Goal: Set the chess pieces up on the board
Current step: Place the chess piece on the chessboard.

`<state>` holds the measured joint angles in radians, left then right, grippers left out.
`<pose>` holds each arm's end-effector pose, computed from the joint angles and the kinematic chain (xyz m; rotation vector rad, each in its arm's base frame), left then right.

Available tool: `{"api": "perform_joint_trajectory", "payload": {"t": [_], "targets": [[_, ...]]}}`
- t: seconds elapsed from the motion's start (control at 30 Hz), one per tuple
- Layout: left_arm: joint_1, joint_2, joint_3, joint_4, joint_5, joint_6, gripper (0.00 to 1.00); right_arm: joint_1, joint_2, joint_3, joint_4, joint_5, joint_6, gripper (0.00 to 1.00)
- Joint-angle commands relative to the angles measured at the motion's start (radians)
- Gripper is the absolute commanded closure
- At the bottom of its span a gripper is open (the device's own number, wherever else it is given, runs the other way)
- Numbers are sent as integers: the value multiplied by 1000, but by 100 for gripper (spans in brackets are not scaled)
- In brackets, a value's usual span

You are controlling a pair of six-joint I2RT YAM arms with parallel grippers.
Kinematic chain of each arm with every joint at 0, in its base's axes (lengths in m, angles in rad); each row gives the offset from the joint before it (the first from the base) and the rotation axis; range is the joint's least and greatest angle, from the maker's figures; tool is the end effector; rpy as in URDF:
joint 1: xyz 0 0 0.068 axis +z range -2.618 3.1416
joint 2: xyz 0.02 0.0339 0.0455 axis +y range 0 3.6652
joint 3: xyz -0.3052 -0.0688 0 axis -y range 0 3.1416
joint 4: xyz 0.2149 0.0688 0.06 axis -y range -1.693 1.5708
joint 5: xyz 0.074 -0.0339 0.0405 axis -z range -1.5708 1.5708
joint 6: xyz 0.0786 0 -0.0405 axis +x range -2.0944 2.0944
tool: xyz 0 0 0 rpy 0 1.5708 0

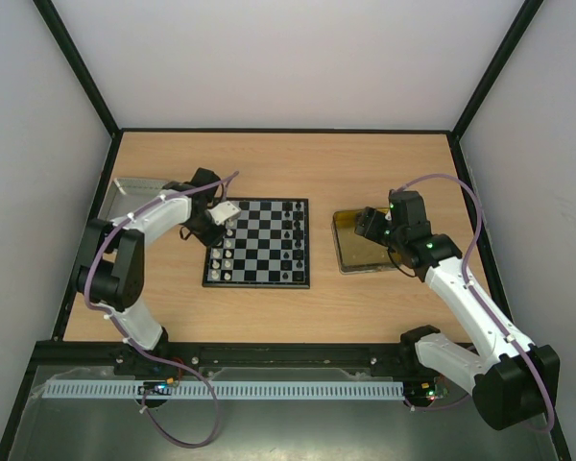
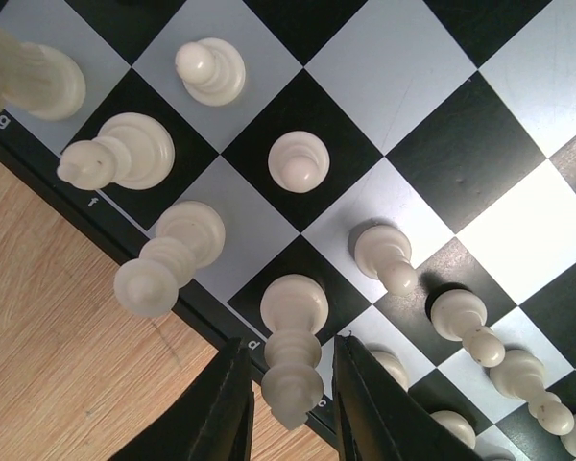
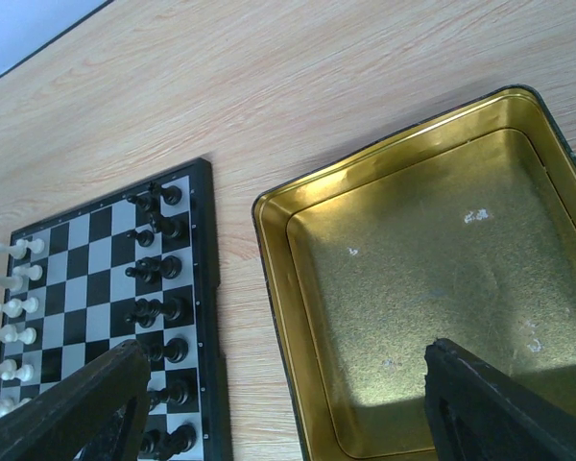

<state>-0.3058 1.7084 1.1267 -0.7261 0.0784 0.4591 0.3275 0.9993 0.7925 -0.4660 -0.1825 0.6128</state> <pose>0.2976 -0.1004 0.2008 1.0858 2.6593 -0.0832 0.1809 0.0765 0.2905 0.2292 2.3168 0.6974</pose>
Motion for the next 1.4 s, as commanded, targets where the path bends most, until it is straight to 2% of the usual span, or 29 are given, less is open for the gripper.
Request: {"api": "perform_joint_trajectory", "payload": {"t": [0.0,1.27,1.37], "targets": [[-6,-36,14,-28,3,-8,73,2,-23,-9,-8,27,-9,23],[-6,-153,81,-92,-2,-12,68,1,-53,-2,-22,61,-7,22],[-6,-184,97,-100,-10,-18,67,1,-50,1,-24,56,-13,18]]}}
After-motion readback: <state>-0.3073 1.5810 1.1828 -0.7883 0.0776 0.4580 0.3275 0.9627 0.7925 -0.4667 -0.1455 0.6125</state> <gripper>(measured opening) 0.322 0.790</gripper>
